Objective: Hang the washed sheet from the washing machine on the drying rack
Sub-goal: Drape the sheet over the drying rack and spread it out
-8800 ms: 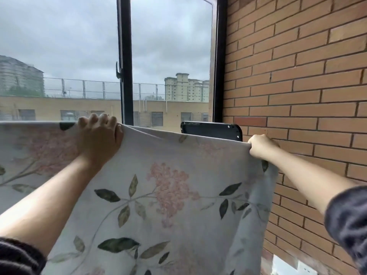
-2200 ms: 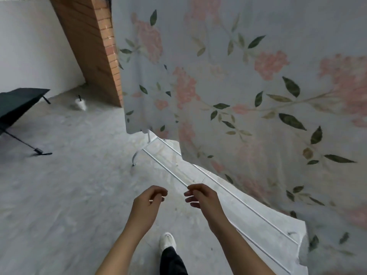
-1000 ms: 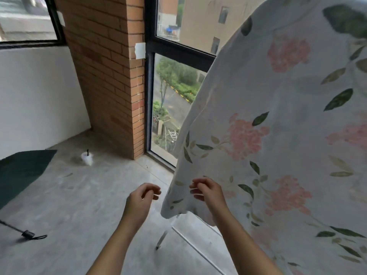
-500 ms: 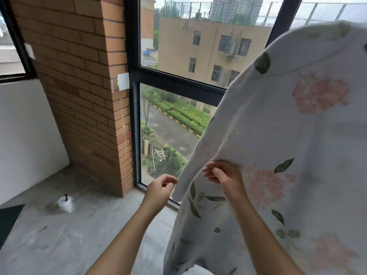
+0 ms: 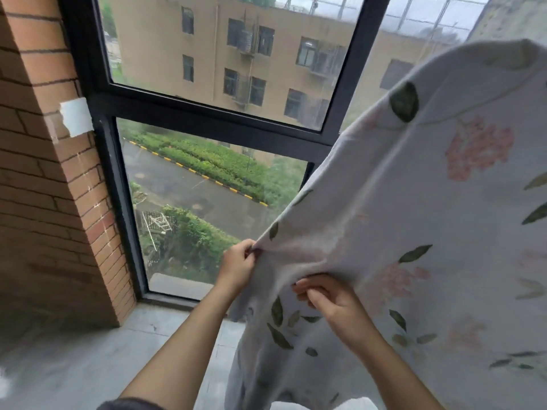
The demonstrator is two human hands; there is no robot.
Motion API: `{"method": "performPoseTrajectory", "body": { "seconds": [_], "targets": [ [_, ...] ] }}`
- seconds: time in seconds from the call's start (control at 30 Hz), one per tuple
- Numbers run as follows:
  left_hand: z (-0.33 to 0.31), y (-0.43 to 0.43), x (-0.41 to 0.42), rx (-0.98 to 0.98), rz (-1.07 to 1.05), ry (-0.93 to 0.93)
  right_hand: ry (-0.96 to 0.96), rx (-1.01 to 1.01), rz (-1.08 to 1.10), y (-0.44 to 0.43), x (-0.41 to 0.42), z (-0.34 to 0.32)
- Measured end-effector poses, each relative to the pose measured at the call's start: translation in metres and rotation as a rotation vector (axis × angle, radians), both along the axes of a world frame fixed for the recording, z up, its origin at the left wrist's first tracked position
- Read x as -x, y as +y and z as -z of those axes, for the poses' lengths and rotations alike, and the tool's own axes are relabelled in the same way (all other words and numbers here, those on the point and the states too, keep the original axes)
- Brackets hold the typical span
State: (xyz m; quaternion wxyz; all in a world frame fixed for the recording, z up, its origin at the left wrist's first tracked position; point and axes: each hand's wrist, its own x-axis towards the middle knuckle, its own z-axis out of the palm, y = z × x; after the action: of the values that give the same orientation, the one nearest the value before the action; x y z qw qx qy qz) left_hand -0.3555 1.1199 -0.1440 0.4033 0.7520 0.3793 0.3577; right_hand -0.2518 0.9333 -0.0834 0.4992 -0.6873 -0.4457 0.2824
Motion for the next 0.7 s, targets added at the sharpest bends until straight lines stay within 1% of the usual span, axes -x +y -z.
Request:
{"method": "performPoseTrajectory", "body": {
  "seconds": [0.1,0.17,0.2,0.23,0.27,0.3,0.33,0.37,0.4,0.43,0.47,0.5,0.53,0.57,0.6,0.63,0.7],
  "targets": [
    [-0.010,0.027,0.033,-0.026,0.059,-0.096,0.009,0.057,0.042,0.014,0.024,0.005],
    [-0.020,0.035,0.052,-0.027,0.142,-0.129,-0.021,0.003,0.070,0.027,0.043,0.000],
    [-0.023,0.039,0.063,-0.017,0.187,-0.130,-0.059,-0.067,0.091,0.036,0.056,-0.008],
    [-0.025,0.039,0.072,-0.007,0.228,-0.125,-0.141,-0.159,0.100,0.044,0.065,-0.019],
    [-0.023,0.038,0.080,0.006,0.262,-0.122,-0.280,-0.255,0.081,0.051,0.072,-0.029],
    [-0.019,0.035,0.087,0.031,0.298,-0.121,-0.471,-0.327,0.036,0.059,0.076,-0.037],
    [-0.014,0.031,0.095,0.065,0.346,-0.123,-0.705,-0.351,-0.015,0.068,0.077,-0.043],
    [-0.009,0.026,0.101,0.100,0.396,-0.118,-0.983,-0.294,-0.038,0.076,0.073,-0.046],
    [-0.003,0.021,0.105,0.132,0.440,-0.109,-1.264,-0.172,-0.028,0.084,0.070,-0.048],
    [0.003,0.017,0.109,0.162,0.469,-0.094,-1.479,-0.038,-0.009,0.091,0.066,-0.050],
    [0.009,0.014,0.110,0.185,0.486,-0.078,-1.643,0.063,-0.001,0.096,0.062,-0.055],
    [0.013,0.011,0.111,0.190,0.496,-0.053,-1.756,0.170,-0.022,0.099,0.064,-0.062],
    [0.018,0.010,0.111,0.197,0.511,-0.019,-1.833,0.298,-0.091,0.098,0.067,-0.073],
    [0.021,0.010,0.109,0.227,0.543,0.009,-1.851,0.411,-0.182,0.097,0.066,-0.081],
    [0.023,0.009,0.108,0.327,0.600,0.032,-1.837,0.527,-0.275,0.096,0.063,-0.085],
    [0.022,0.008,0.108,0.470,0.663,0.032,-1.819,0.613,-0.361,0.093,0.059,-0.086],
    [0.026,0.004,0.100,0.748,0.706,0.024,-1.875,0.547,-0.441,0.084,0.054,-0.087]
  ]
}}
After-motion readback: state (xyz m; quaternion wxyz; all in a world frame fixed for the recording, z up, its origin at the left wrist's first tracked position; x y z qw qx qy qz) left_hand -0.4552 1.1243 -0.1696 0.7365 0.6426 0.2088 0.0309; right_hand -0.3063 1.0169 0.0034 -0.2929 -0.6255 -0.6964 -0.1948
